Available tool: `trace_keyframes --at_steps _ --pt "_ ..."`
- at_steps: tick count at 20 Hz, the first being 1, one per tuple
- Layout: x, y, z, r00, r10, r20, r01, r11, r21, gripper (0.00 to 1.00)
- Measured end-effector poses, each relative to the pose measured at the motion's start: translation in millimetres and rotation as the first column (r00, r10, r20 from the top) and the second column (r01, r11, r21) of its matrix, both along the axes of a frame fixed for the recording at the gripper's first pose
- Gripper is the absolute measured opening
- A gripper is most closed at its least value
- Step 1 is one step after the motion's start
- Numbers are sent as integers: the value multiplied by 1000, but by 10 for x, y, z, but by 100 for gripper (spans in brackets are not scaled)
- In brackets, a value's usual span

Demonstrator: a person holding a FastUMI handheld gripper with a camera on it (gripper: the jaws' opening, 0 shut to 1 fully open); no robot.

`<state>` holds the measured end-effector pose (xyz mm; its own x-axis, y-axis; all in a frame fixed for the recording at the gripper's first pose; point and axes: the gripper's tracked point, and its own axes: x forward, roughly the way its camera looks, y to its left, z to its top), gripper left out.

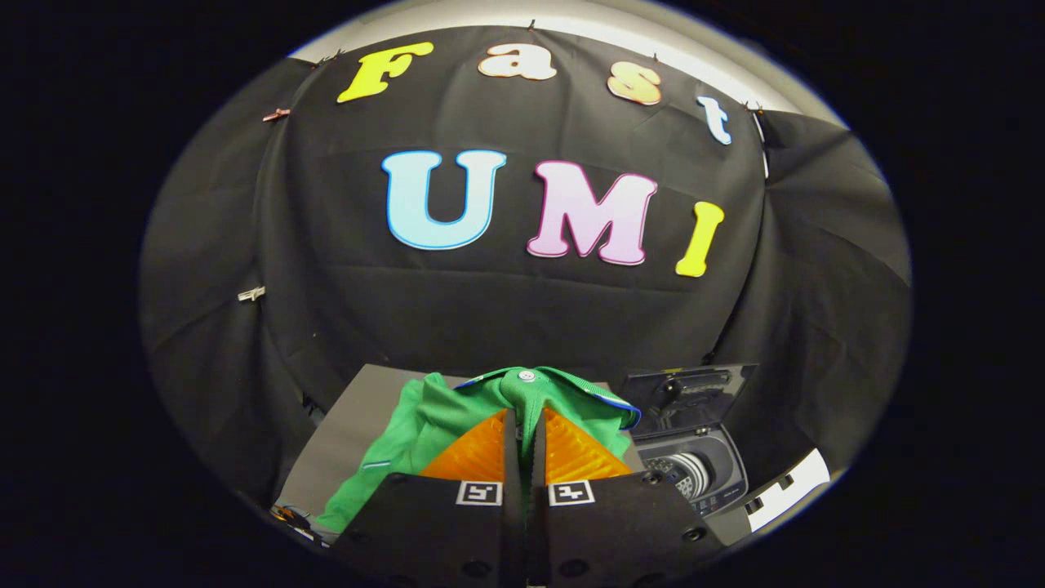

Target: Put the clothes into the washing machine and then close the washing machine lid.

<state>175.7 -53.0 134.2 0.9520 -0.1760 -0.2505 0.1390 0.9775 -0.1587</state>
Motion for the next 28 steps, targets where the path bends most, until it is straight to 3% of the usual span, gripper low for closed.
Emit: trace_keyframes --at_steps 6,16,28 --pt "-196 -342 381 995 -59 79 62 997 -34 6" --pt "-243 -1374 802 991 -53 126 53 999 0 6" --pt "-108 -2775 673 993 -51 104 50 999 18 6"
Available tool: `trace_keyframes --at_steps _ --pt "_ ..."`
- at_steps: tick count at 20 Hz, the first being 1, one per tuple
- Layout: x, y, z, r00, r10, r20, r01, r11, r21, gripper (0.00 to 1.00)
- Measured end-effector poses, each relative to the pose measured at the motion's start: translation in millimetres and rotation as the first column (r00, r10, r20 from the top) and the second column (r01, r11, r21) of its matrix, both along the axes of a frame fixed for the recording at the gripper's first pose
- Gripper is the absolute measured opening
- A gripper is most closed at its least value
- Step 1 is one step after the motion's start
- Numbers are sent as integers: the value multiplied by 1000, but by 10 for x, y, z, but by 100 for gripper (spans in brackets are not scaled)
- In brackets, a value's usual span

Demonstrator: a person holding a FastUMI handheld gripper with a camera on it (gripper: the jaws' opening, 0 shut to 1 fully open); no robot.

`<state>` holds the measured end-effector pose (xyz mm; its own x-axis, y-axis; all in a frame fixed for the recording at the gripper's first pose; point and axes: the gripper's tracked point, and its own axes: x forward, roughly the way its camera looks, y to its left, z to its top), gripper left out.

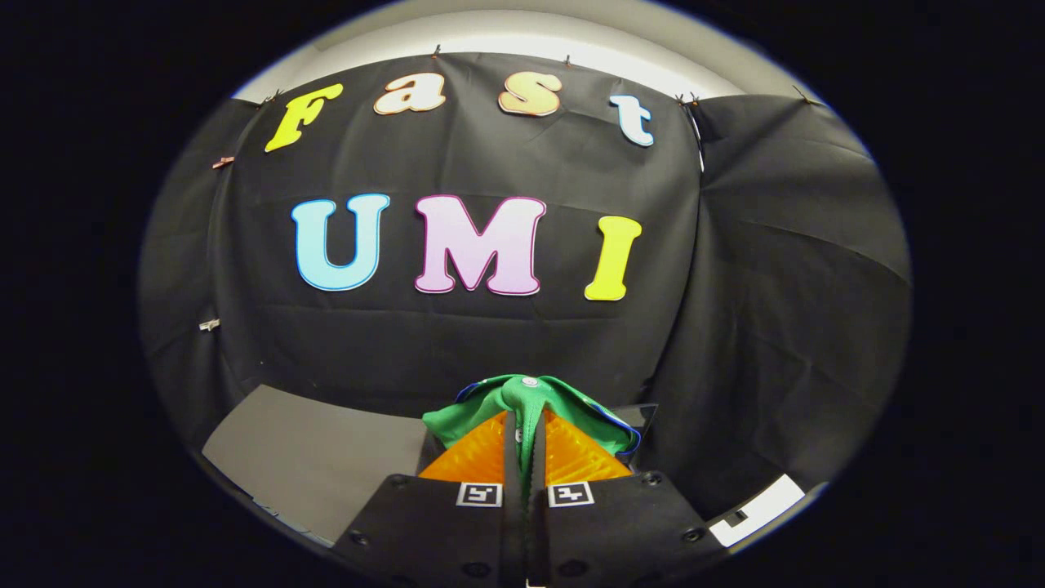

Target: Put the clothes into the washing machine and then close the washing machine lid.

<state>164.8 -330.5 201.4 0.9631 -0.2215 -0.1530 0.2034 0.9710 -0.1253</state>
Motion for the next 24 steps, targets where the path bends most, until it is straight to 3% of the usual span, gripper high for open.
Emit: trace_keyframes --at_steps 17,24 --pt "654 -987 -1583 978 -68 -197 58 997 -53 6" --pt "848 -1278 -2499 943 -94 -319 77 995 -66 6"
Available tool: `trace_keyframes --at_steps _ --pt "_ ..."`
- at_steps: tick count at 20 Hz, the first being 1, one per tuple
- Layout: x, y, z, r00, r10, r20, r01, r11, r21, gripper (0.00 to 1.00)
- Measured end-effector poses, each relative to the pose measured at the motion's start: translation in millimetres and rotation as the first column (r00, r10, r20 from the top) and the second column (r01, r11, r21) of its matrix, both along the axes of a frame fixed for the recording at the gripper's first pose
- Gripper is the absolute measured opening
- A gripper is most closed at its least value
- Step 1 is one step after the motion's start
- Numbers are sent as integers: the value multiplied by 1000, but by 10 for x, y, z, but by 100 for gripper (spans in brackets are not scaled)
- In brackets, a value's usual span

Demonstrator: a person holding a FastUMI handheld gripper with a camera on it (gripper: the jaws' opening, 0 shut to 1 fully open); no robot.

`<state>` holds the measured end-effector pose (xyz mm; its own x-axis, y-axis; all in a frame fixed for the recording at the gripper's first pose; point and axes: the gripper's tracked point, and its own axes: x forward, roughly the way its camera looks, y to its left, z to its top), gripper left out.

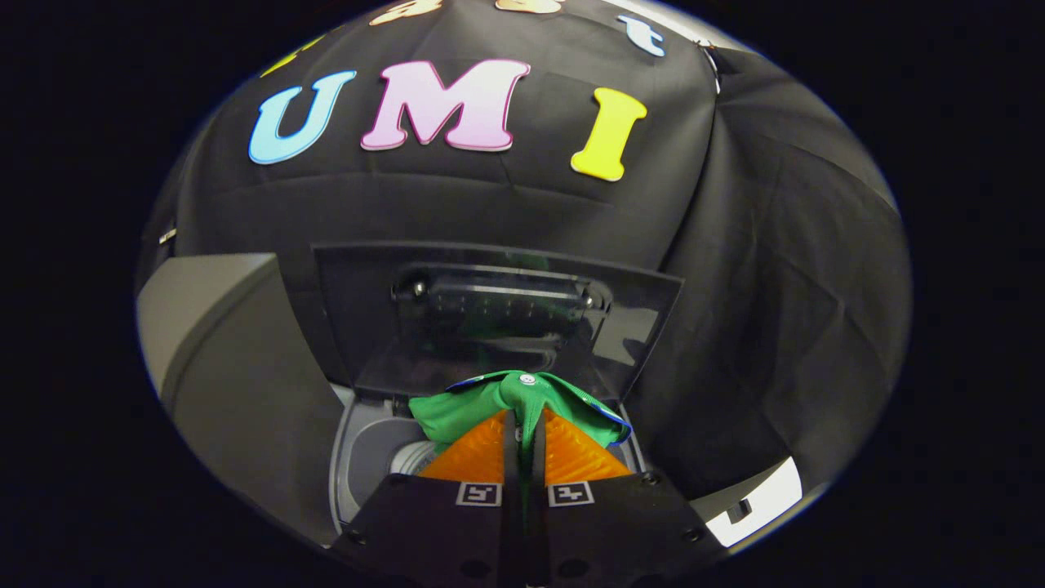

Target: Put the clothes into the washing machine and then close the washing machine lid.

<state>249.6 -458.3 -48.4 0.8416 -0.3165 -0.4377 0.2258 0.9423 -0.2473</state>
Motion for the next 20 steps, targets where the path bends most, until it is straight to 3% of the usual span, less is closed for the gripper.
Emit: trace_keyframes --at_steps 9,20 --pt "82 -172 -989 981 -7 -195 9 1000 9 6" --pt "-33 -261 -1970 912 42 -409 -26 999 46 6"
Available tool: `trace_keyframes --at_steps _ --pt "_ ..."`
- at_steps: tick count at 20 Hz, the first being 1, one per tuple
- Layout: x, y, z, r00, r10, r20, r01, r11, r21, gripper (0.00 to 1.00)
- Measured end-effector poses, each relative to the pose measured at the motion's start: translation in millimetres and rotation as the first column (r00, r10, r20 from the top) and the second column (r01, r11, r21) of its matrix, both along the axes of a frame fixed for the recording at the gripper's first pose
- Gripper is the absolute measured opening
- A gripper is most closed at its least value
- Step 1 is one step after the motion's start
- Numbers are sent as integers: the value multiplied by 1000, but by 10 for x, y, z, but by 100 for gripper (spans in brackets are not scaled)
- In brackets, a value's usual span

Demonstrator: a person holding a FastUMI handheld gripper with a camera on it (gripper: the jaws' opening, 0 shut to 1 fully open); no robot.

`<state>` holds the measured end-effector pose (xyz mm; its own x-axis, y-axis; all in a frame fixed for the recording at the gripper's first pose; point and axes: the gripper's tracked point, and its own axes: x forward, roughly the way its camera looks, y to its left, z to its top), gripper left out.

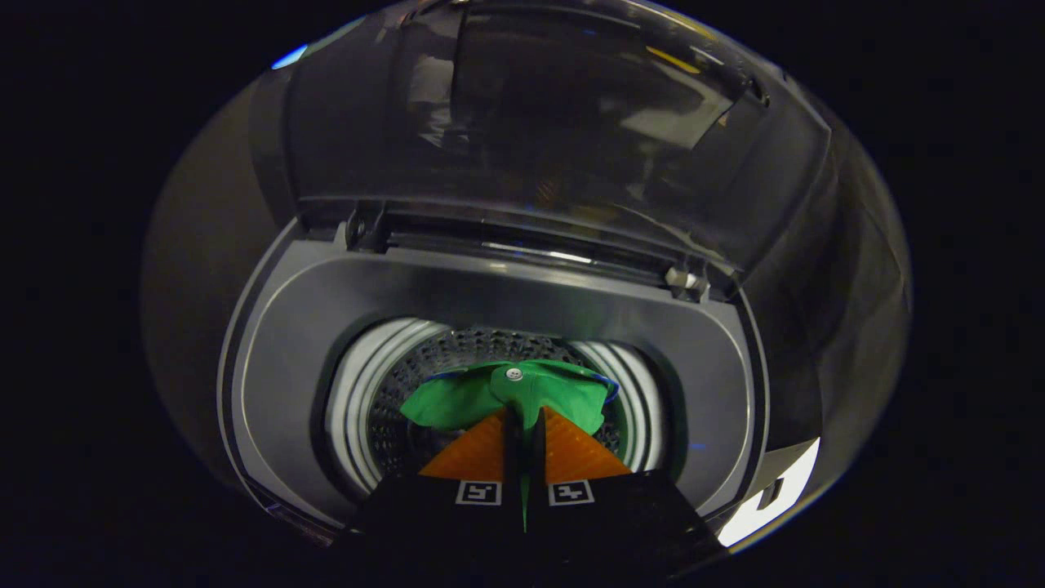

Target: Put the clothes into the washing machine and then close the washing machine lid.

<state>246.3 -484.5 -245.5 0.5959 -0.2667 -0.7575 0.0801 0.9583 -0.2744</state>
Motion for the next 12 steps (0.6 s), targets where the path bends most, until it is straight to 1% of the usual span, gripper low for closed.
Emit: trace_keyframes --at_steps 2,5,9,11,12 --pt "4 22 -74 1000 -2 -16 2 1000 25 6" --pt "9 45 -159 999 -27 -35 29 998 64 6" --pt "28 0 -263 998 -19 -57 23 998 63 6" --pt "-9 -31 -276 996 -25 -82 29 998 57 9" --pt "6 18 -272 997 -19 -78 25 996 81 16"
